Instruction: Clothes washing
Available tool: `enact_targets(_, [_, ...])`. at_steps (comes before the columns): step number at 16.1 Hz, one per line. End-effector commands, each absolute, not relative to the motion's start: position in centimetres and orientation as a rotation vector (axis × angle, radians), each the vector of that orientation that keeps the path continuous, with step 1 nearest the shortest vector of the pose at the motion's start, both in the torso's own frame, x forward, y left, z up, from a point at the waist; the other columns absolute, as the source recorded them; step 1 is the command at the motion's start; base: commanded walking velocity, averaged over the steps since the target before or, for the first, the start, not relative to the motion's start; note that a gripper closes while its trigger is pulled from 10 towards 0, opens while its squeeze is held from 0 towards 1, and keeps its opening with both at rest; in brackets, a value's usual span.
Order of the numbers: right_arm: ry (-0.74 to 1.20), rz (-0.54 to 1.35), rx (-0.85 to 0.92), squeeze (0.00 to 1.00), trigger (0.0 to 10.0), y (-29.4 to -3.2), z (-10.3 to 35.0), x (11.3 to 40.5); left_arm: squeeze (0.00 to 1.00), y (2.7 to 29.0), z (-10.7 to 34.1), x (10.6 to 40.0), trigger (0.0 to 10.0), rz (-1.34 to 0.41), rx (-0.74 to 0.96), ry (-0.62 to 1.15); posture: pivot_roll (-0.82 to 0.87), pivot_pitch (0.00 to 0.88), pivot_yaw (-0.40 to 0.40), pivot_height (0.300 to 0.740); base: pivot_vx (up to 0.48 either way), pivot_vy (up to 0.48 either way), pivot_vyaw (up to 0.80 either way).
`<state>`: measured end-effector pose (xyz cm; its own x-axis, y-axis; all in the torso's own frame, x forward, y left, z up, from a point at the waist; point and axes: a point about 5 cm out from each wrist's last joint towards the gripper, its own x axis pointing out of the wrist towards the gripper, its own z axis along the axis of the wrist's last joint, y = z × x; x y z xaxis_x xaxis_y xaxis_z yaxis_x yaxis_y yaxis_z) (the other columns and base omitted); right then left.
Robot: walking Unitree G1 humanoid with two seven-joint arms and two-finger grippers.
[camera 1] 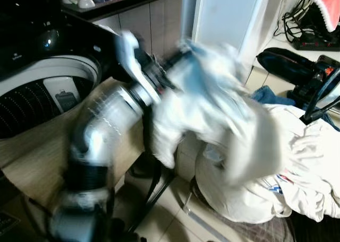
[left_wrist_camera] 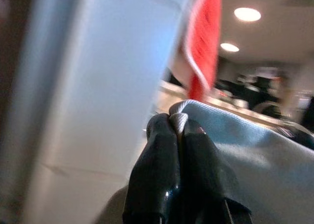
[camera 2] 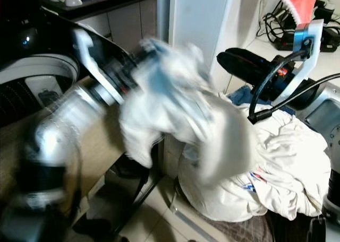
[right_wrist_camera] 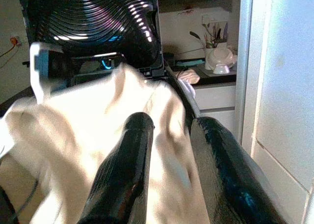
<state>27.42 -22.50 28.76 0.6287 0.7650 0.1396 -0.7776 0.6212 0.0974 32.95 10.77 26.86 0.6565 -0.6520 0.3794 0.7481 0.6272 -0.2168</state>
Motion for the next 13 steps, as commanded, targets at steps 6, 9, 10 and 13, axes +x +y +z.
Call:
enact_targets(6, [-0.146, 0.939, 0.133, 0.00, 10.0, -21.0, 29.6, 27.0, 0.00, 25.7, 46.3, 30.1, 0.0, 0.190, 0.366, -1.014, -0.07, 0.000, 0.019, 0.740, 0.000, 0.000, 0.00])
enact_targets(9, [-0.112, 0.980, 0.094, 0.00, 10.0, -19.2, 28.8, 26.8, 0.00, 25.4, 43.6, 33.4, 0.0, 0.151, 0.565, -0.788, -0.07, 0.000, 0.018, 0.740, 0.000, 0.000, 0.00])
enact_targets(10, [-0.095, 0.987, 0.082, 0.00, 10.0, -18.7, 28.5, 26.8, 0.00, 25.1, 41.5, 34.9, 0.1, 0.096, 0.573, -0.689, -0.07, 0.000, 0.018, 0.740, 0.000, 0.000, 0.00])
enact_targets(13, [-0.011, 1.033, 0.006, 0.00, 10.0, -14.2, 26.7, 26.3, 0.00, 27.0, 29.2, 39.2, 10.0, 0.074, 0.655, -0.081, -0.09, 0.000, 0.027, 0.740, 0.000, 0.000, 0.00])
